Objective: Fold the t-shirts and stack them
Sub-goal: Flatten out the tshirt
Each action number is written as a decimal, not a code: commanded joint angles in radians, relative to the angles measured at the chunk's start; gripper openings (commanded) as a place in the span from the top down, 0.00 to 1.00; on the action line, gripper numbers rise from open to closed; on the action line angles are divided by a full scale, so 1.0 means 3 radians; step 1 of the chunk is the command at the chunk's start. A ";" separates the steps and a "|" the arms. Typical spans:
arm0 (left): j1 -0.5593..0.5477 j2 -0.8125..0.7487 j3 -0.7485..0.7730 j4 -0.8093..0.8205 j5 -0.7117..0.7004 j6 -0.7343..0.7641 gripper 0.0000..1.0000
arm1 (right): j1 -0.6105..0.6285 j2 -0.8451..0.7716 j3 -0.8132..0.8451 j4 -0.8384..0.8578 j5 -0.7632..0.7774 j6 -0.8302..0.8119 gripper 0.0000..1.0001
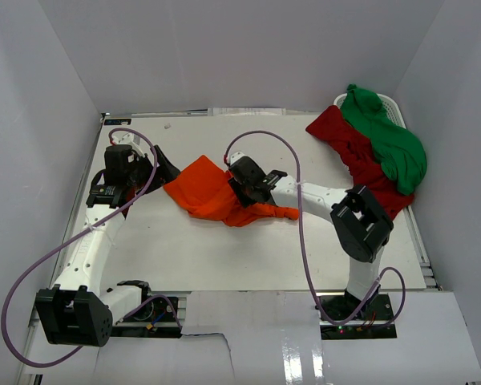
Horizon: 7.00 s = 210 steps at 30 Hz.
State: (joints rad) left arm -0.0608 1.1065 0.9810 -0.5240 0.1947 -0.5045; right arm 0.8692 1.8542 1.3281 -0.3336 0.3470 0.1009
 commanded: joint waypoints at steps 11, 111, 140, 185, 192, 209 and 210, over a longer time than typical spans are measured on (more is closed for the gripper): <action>0.0014 -0.0048 0.0105 0.0018 0.0031 0.0040 0.03 | 0.0022 0.0292 0.0349 0.0135 -0.0103 -0.0019 0.50; -0.1807 0.1072 0.0181 0.0883 0.2077 0.2556 0.15 | -0.1011 -0.2069 0.1218 -0.2048 0.0025 0.0298 0.92; -0.1970 0.1517 0.0447 0.0627 0.0625 0.2546 0.74 | -0.1333 -0.1415 0.2511 -0.2534 -0.0318 0.0103 0.92; -0.1745 0.0991 0.1391 -0.0199 0.2697 -0.0051 1.00 | -0.1788 -0.1420 0.2558 -0.2483 -0.0543 0.0144 0.92; -0.0340 0.1281 0.0238 0.0729 0.3135 -0.0748 1.00 | -0.1783 -0.1563 0.2103 -0.2273 -0.0599 0.0144 0.92; -0.0431 0.0875 0.0779 -0.0068 0.1613 0.0212 0.02 | -0.1793 -0.1901 0.1321 -0.1961 -0.0502 0.0047 0.92; -0.0472 0.0746 0.0800 -0.0251 0.1403 0.0285 0.02 | -0.1793 -0.1926 0.1280 -0.1951 -0.0497 0.0047 0.92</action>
State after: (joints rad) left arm -0.1749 1.5265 1.1442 -0.5026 0.7910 -0.5369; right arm 0.3393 1.3087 1.7336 -0.9836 0.1734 0.1375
